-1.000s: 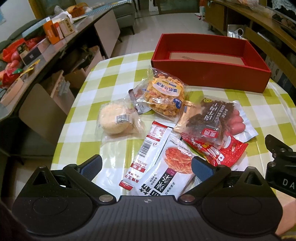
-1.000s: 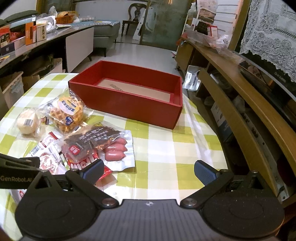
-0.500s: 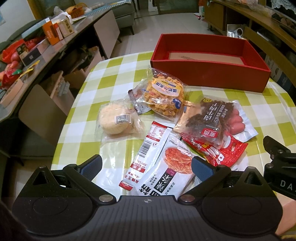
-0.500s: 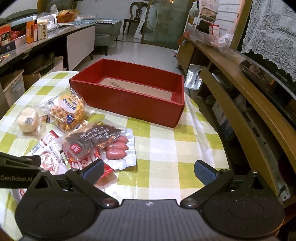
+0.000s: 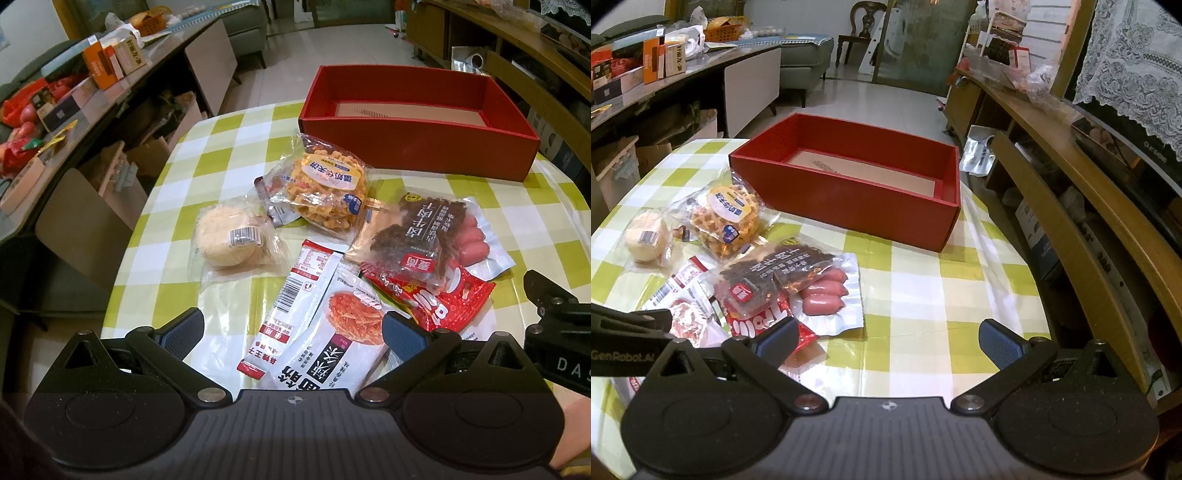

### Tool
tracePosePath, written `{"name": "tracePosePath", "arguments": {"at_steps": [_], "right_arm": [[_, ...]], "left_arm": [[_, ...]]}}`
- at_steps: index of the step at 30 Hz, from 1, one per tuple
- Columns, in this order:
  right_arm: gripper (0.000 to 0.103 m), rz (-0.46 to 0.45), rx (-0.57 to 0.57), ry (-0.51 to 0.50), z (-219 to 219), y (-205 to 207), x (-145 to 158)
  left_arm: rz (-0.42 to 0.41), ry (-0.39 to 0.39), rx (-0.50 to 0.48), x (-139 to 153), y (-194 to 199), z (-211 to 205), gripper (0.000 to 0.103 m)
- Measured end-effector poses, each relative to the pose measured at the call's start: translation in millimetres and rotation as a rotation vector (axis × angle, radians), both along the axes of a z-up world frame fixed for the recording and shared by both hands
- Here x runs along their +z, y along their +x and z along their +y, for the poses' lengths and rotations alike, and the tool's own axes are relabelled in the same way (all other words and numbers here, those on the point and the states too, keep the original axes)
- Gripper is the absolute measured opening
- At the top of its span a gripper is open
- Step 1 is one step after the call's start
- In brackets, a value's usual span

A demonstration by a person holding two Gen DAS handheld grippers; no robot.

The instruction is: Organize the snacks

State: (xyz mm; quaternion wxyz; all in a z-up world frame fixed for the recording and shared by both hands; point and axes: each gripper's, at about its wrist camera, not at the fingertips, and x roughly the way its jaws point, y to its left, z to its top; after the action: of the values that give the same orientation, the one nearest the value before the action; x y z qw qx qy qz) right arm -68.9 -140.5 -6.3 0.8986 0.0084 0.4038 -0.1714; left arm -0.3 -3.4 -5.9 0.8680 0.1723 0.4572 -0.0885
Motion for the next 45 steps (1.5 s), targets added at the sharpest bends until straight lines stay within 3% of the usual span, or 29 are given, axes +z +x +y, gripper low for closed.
{"name": "tracePosePath", "arguments": {"at_steps": [19,30,34,42,45], "right_arm": [[0.103,0.038,0.001,0.033,-3,7,-6],[0.103,0.051,-0.016,0.085,-14,8,-6],[0.103,0.057,-0.013,0.087,-15,8,-7],[0.103,0.060,-0.008,0.114,-17,6,-6],[0.103,0.066,-0.007,0.113,-17,6,-6]], "left_arm": [[0.045,-0.011,0.039,-7,16,17,0.103],[0.121,-0.023,-0.128,-28,14,11,0.102],[0.109,0.028,-0.213,-39,10,-1,0.099],[0.184,-0.017,-0.197,-51,20,9,0.095],[0.268,0.010,-0.198,-64,21,12,0.097]]}}
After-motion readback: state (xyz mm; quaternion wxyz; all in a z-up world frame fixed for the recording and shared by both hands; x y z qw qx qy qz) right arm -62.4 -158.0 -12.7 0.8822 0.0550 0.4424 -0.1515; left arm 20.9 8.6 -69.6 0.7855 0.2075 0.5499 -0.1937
